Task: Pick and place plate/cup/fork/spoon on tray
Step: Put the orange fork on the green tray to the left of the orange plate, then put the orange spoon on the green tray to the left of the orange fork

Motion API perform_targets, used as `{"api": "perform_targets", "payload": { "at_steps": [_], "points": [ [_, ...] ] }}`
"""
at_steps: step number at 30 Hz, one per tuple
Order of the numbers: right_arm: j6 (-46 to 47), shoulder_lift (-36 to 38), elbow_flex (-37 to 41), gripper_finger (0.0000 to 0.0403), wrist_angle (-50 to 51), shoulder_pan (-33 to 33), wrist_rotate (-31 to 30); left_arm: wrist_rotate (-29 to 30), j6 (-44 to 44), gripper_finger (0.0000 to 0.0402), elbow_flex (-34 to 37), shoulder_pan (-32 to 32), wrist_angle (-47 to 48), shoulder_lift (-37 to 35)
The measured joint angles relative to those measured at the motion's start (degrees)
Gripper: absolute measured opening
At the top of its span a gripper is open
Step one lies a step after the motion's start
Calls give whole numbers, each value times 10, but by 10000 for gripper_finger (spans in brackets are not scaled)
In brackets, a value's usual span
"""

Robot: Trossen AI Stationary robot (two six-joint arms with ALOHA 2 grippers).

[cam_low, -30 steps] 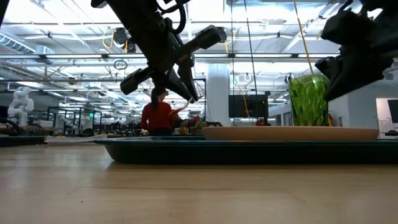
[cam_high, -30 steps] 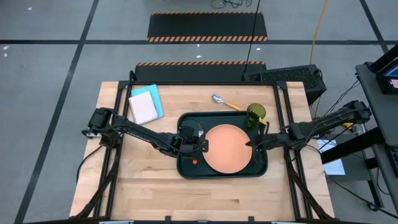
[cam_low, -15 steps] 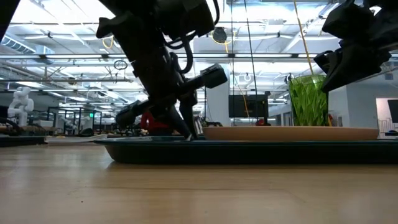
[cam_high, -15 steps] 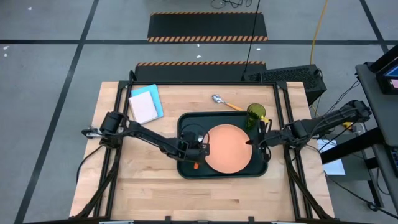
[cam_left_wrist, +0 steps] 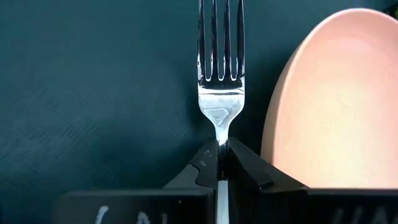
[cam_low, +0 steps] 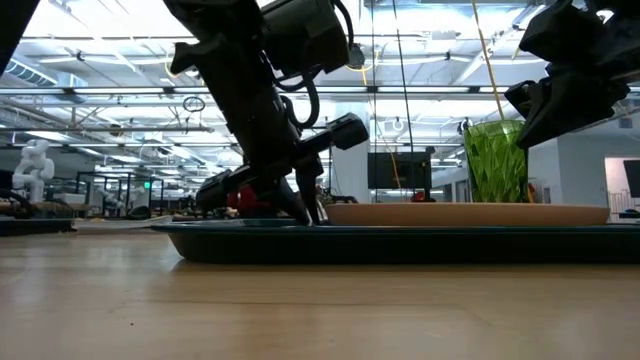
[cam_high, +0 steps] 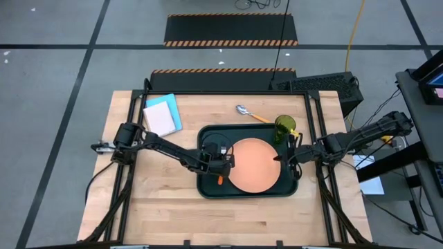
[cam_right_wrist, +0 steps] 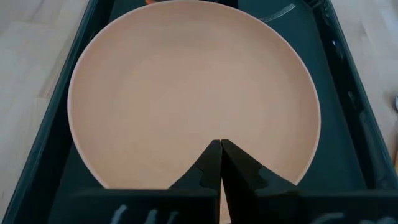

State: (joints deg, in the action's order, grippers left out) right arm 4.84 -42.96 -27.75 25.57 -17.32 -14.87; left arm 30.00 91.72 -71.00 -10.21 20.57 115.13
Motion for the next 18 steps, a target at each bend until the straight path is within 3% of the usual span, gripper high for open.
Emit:
{"api": "perform_targets", "payload": {
  "at_steps": [6,18],
  "points": [
    [0,0,0,0,0,0,0,0,1,28,0,4,4,0],
    [0,0,0,0,0,0,0,18,15,99,0,8,37,0]
  ]
}}
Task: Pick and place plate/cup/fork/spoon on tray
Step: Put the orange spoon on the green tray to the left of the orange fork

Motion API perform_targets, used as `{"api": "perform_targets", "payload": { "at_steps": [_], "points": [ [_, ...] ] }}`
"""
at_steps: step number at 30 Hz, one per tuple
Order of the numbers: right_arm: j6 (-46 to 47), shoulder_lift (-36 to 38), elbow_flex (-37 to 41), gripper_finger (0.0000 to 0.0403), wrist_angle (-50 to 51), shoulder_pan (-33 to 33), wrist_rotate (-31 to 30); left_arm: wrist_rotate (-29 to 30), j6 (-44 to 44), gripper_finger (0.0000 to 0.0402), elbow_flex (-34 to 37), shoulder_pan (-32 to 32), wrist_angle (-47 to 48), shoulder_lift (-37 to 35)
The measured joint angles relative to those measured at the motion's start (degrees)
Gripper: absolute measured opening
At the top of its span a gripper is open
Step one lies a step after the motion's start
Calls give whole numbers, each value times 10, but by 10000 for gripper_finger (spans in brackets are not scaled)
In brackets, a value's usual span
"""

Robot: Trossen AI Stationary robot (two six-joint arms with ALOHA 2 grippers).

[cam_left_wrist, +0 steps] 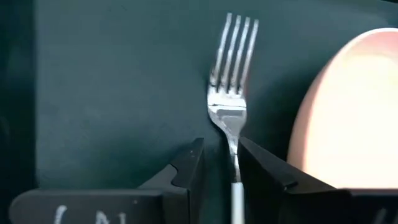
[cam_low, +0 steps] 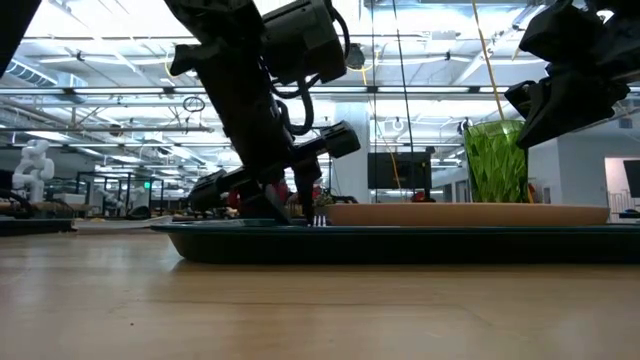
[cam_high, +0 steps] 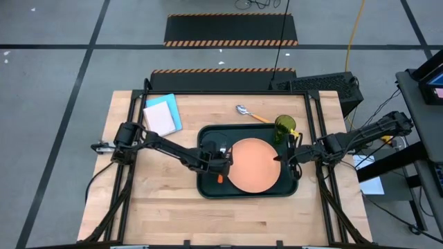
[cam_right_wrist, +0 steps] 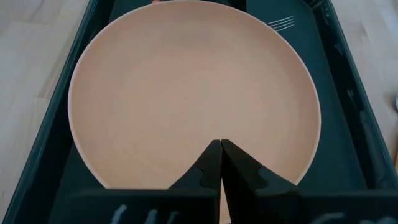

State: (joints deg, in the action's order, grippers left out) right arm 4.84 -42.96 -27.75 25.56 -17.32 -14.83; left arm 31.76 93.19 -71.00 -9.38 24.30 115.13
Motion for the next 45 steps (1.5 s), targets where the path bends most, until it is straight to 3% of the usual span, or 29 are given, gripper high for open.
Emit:
{"api": "perform_targets", "payload": {
  "at_steps": [7,18,23,26,29,37,42,45],
  "points": [
    [-28,0,0,0,-14,0,-10,-4,-65,103,0,31,25,0],
    [-69,0,0,0,-67,1,-187,-72,-272,104,0,132,-6,-5],
    [-110,-1,0,0,-164,25,-224,-101,-361,104,0,155,-14,-53],
    [-135,-7,-1,1,-236,52,-211,-77,-431,104,0,155,-6,-99],
    [-139,-34,-35,8,-238,90,-192,-32,-509,104,0,151,-4,-145],
    [-172,-204,-196,44,-203,187,-169,-2,-698,104,0,158,2,-235],
    [-190,-339,-343,64,-96,275,-68,-2,-805,104,0,183,28,-284],
    [-194,-417,-418,79,-27,325,-19,-1,-818,104,-1,204,62,-311]
  ]
}}
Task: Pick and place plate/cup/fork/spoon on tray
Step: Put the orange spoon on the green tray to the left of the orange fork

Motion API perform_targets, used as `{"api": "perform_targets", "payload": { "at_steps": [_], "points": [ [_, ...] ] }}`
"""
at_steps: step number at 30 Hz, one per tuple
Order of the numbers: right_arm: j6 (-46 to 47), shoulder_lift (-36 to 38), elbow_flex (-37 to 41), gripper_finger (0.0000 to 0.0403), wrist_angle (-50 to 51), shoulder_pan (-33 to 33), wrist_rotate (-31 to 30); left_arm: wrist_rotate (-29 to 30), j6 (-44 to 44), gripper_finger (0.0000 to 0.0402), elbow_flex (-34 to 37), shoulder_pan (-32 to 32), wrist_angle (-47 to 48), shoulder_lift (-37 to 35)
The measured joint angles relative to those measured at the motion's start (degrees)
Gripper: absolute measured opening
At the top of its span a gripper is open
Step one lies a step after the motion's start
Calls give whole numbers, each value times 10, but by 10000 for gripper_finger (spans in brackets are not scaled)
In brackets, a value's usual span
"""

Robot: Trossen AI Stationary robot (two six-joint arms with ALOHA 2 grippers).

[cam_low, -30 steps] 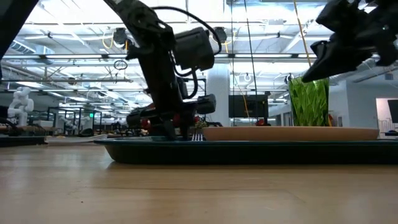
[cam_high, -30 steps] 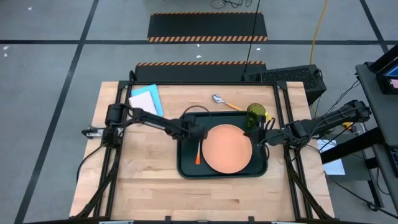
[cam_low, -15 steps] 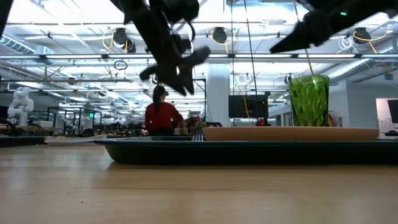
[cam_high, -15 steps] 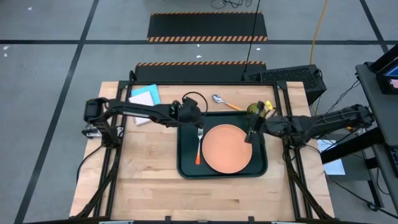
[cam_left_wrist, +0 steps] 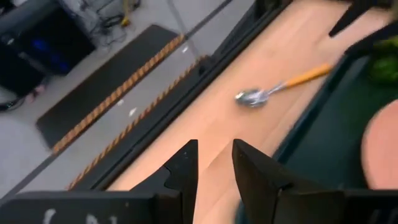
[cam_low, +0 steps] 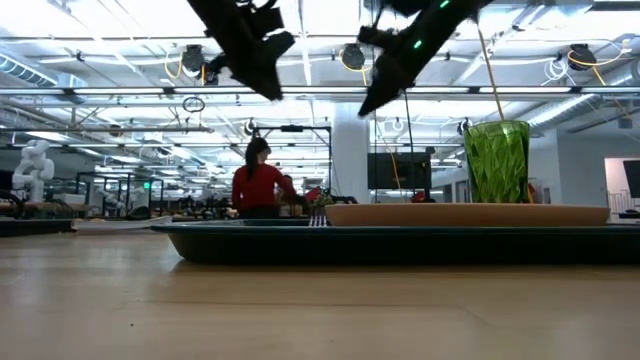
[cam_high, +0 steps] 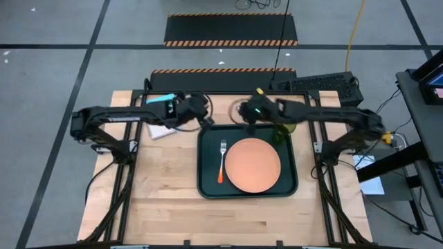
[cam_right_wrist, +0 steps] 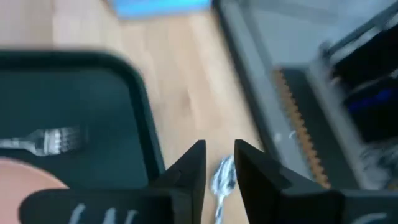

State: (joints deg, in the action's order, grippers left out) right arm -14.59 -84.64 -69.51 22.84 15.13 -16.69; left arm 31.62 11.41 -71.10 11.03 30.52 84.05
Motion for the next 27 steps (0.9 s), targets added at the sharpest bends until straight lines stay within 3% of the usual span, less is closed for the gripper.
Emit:
{"api": "perform_targets", "payload": {
  "at_steps": [6,10,13,17,27],
  "points": [
    [2,-124,-91,120,87,89,82,-2,-24,104,53,42,23,-45],
    [-8,-176,-110,150,128,129,118,-6,-27,104,104,79,-2,-65],
    [-16,-196,-111,164,146,152,135,-41,-29,104,131,102,-22,-70],
    [-33,-212,-108,168,155,174,183,-64,-37,104,142,122,-19,-70],
    [-47,-271,-107,160,162,194,185,-77,-34,104,143,125,-40,-70]
  ]
}}
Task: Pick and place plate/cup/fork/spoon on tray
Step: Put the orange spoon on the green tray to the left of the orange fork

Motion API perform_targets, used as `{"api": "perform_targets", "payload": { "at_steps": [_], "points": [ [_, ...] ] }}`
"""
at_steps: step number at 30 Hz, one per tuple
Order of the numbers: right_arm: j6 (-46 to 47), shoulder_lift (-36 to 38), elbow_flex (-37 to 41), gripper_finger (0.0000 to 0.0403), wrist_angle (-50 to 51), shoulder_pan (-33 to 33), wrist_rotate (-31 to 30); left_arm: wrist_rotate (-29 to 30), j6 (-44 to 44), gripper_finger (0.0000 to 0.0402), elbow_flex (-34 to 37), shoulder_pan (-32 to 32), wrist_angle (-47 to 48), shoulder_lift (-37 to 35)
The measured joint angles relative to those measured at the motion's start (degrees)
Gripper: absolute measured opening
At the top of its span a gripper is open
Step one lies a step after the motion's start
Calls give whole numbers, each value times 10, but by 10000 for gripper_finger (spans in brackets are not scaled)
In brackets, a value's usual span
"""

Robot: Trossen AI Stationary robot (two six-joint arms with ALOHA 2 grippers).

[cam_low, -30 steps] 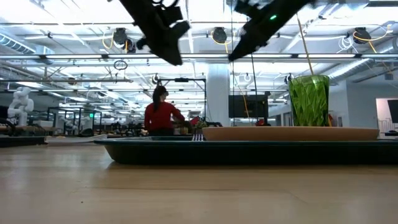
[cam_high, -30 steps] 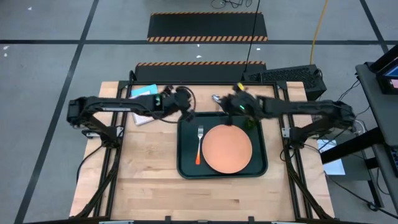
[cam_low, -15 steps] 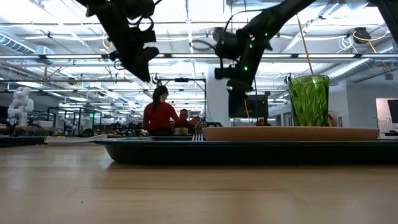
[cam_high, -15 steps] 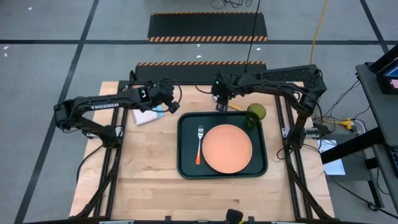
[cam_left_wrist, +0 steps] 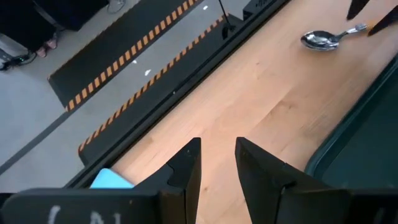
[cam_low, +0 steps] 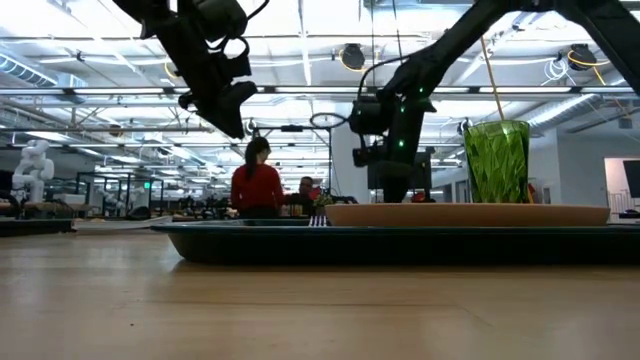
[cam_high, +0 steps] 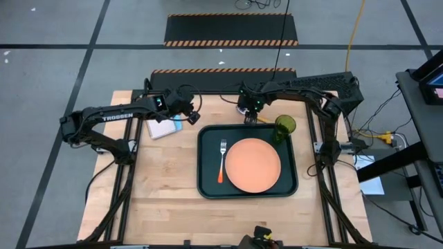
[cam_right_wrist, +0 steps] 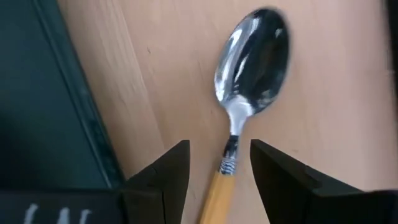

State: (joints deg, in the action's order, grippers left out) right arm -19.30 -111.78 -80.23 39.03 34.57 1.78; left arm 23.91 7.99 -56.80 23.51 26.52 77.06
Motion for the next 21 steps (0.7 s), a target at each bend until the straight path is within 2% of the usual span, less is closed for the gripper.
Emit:
{"api": "perform_targets", "payload": {
  "at_steps": [5,16,21],
  "points": [
    [-14,-24,0,160,-2,0,-2,-5,0,104,0,0,-2,0],
    [-34,-27,0,159,-16,5,-5,-5,-2,104,0,0,-2,0],
    [-36,-27,0,130,-24,11,-23,-5,-2,104,0,0,-2,0]
  ]
}}
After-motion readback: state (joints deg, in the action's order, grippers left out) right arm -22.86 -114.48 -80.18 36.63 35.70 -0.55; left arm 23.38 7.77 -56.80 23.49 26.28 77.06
